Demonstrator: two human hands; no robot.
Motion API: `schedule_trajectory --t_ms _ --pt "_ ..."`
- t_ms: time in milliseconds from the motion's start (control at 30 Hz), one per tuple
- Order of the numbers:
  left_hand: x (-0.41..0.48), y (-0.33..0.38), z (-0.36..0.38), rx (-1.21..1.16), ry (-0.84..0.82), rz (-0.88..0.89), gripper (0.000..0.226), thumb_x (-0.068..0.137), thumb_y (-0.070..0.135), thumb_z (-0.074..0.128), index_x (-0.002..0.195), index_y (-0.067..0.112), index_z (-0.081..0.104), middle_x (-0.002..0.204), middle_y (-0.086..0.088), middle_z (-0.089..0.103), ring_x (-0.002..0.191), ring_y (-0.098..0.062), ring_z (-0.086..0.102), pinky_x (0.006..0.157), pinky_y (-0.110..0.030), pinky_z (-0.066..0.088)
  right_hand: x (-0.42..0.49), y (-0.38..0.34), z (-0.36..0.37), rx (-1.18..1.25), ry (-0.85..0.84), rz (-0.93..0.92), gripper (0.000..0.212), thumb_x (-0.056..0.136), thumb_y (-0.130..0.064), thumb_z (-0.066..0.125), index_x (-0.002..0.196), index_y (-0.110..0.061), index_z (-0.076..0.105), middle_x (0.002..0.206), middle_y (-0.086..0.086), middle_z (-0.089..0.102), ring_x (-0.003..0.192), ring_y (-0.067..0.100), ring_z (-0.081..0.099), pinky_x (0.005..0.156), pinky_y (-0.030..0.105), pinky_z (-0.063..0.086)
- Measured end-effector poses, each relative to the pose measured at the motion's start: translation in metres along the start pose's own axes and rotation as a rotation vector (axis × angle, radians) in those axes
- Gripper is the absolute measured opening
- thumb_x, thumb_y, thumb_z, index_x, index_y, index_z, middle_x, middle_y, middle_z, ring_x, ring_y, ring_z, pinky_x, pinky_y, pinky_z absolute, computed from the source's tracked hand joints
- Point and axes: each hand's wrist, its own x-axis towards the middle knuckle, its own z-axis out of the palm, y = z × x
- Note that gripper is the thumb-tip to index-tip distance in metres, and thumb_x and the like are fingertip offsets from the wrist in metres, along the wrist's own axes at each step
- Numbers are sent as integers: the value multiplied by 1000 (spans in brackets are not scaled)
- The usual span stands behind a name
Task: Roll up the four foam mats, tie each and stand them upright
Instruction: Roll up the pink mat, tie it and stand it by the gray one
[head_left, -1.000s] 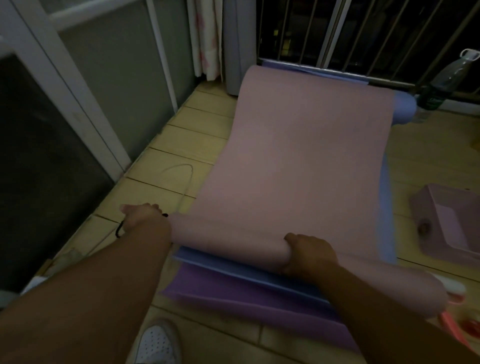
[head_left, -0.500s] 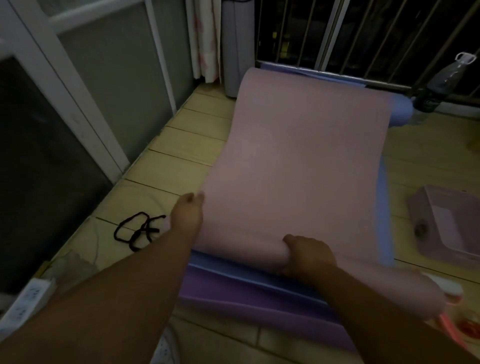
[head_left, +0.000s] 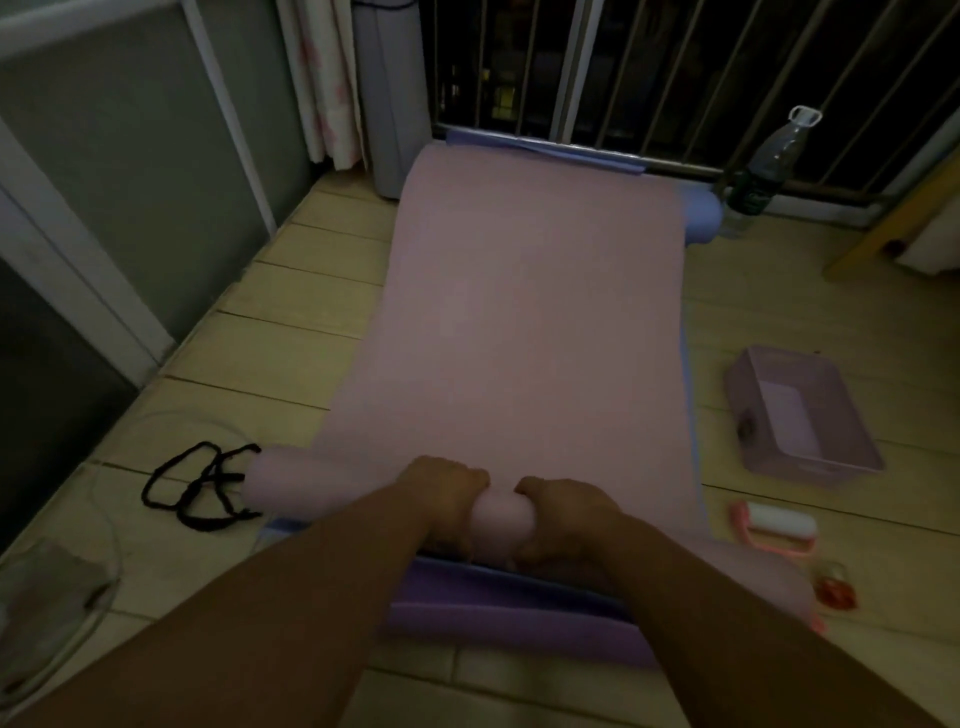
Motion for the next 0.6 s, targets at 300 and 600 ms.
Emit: schedule_trajectory --t_ms 300,600 --pt "25 17 -16 -57 -102 -47 70 69 48 78 128 26 50 128 -2 57 112 -24 57 91 -36 48 -11 29 9 -216 192 60 88 66 -58 77 138 -28 37 132 5 51 118 31 51 99 45 35" --pt "22 46 -16 -9 -2 -33 64 68 52 76 122 28 52 117 -1 63 102 -24 60 84 -33 46 -10 35 3 -1 69 30 68 71 -53 76 130 -31 50 121 2 63 103 26 61 89 37 50"
